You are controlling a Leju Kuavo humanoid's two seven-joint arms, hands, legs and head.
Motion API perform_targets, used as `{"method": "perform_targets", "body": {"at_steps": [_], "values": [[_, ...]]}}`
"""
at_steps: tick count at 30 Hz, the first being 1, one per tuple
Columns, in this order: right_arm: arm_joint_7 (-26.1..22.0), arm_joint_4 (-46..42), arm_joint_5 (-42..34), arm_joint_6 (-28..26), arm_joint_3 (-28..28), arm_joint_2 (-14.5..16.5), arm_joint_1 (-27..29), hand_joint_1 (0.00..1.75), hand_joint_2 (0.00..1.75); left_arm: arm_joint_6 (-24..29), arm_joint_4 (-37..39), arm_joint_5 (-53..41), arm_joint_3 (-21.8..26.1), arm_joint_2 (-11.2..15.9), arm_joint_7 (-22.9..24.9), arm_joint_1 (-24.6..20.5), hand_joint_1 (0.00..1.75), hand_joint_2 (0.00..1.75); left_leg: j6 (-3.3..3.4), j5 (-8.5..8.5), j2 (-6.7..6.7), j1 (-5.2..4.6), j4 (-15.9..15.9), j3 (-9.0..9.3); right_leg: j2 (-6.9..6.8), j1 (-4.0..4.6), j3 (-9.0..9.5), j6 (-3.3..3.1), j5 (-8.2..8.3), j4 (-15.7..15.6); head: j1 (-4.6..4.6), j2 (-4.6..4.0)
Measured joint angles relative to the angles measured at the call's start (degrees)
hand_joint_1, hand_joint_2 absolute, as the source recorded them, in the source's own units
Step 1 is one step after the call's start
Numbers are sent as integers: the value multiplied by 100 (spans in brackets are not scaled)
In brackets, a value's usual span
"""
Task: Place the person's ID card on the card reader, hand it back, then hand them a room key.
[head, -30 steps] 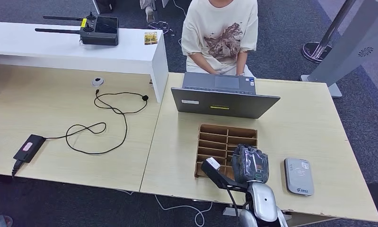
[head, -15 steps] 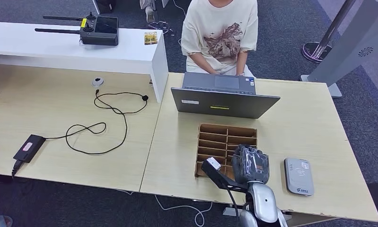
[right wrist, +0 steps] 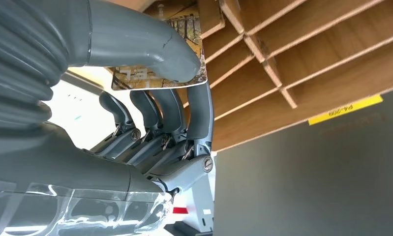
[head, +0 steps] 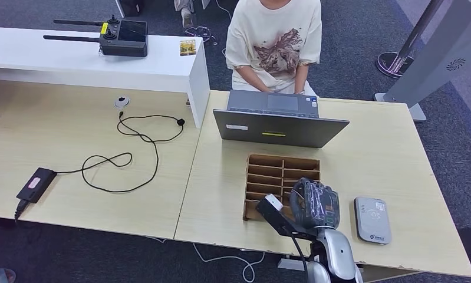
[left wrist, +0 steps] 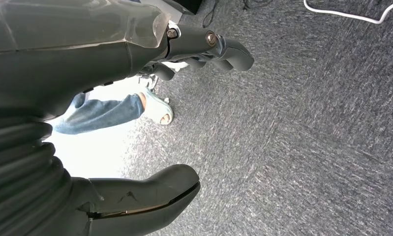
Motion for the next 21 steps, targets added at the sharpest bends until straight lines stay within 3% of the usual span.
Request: {"method": "perform_targets", "body": {"at_steps": [21], "values": [[-186,-390,-353,62,-174,0,161,162,175,-2,0,-2,0,3,-4,0,0,175,0,0,0,0,0,0,0,0,0,0,0,0,0,0]]}}
